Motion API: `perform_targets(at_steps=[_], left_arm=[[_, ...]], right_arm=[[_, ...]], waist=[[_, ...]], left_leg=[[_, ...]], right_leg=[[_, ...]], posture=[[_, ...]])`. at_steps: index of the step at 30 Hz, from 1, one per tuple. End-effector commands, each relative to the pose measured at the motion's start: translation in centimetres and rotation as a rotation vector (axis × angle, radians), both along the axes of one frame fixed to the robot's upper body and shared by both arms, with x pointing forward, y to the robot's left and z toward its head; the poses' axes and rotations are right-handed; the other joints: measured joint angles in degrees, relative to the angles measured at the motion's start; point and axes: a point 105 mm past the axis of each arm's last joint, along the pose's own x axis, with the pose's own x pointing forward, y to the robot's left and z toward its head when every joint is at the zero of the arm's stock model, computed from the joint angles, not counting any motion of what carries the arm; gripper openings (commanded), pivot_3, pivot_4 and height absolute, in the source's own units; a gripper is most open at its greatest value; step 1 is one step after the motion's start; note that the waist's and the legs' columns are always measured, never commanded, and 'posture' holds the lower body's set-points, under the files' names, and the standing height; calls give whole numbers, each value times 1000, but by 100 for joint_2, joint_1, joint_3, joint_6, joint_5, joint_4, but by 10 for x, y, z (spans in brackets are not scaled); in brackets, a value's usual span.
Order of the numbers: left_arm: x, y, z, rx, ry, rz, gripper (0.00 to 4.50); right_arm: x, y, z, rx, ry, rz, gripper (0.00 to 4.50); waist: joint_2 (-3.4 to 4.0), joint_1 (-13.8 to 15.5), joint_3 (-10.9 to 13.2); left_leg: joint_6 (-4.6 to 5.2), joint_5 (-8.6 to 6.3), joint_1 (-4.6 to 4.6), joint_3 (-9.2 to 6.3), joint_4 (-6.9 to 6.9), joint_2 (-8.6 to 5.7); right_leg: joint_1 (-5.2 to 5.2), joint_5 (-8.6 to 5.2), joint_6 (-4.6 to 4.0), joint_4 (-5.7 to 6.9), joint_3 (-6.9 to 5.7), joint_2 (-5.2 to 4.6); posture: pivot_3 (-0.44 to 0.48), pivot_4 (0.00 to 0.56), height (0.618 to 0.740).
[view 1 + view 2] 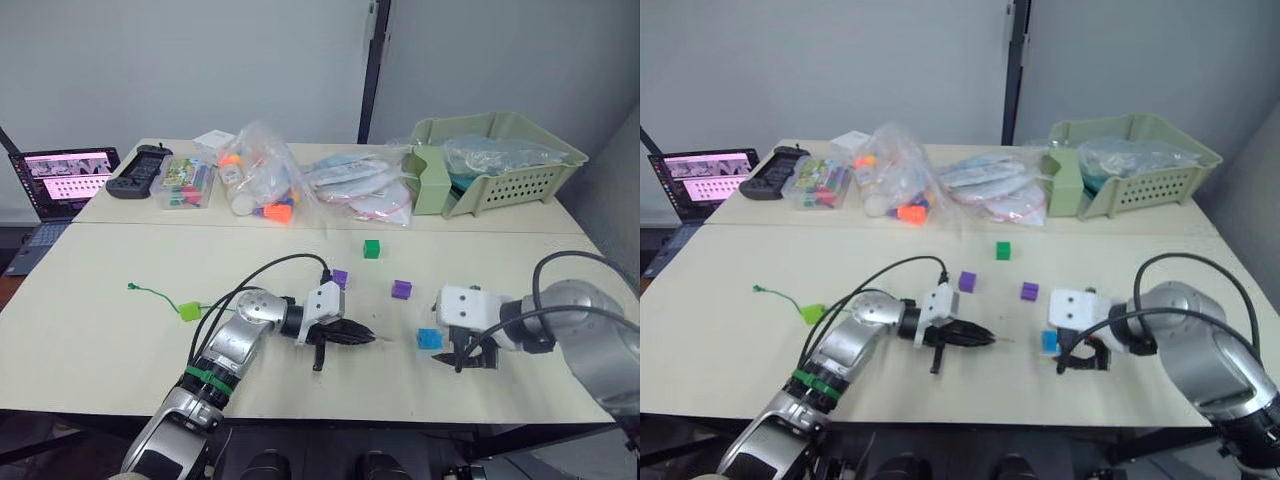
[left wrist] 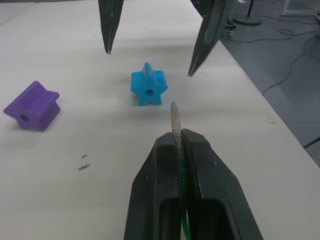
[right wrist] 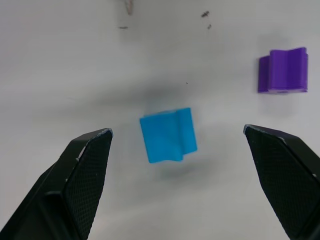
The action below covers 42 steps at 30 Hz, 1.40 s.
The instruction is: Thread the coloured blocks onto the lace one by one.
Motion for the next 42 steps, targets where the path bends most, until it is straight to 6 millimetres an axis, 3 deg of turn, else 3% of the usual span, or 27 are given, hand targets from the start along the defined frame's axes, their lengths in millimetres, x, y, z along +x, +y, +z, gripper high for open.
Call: perform_targets(at_steps=[1,11,14,21,24,28,36,42], left_arm=[[1,-4,8,-13,-33,-23,0],[0,-7,8,-9,-32,-30,0],[0,-7,8,-6,-33,-25,0],[1,-8,5,-1,-34,-15,0],[2,-9,3,1,-35,-8,0],[6,-10,0,14,-43,11,0],[7,-17,-10,45,-47,13,0],[2,-23,-12,35,-37,3,0]], right_arm=[[3,4,2,-39,-71,1,4440],[10,4,-21,-113,-76,10,4440],[11,-1,-26,-136,-69,12,3671],[9,-6,-28,-140,-50,4,1334],[9,-4,-23,-98,-45,-31,1290],[0,14,-17,-1,16,-55,1290],[-8,33,-25,29,91,-66,1290],[-6,34,-26,27,93,-72,1290]], waist=[[0,-8,0],[0,-22,0],[0,-26,0],[-1,-21,0],[0,-9,0],[0,-10,0],[-1,-13,0],[-1,-35,0]], left_leg=[[0,0,0,-1,0,0],[0,0,1,0,1,0],[0,0,3,-1,1,1],[0,0,4,-1,2,0],[0,0,3,-1,3,0],[0,0,2,-2,4,0],[0,0,2,-3,4,0],[0,0,1,-3,4,1]], right_leg=[[1,0,0,0,-1,1],[1,0,0,-1,-1,0],[4,0,0,-1,-1,2],[6,0,0,-1,-1,1],[7,0,0,-1,-1,0],[5,0,0,0,-1,1],[5,0,0,0,-1,1],[4,0,0,0,-2,2]], posture=[[0,150,734],[0,150,734],[0,150,734],[0,150,734],[0,150,734],[0,150,734],[0,150,734],[0,150,734]])
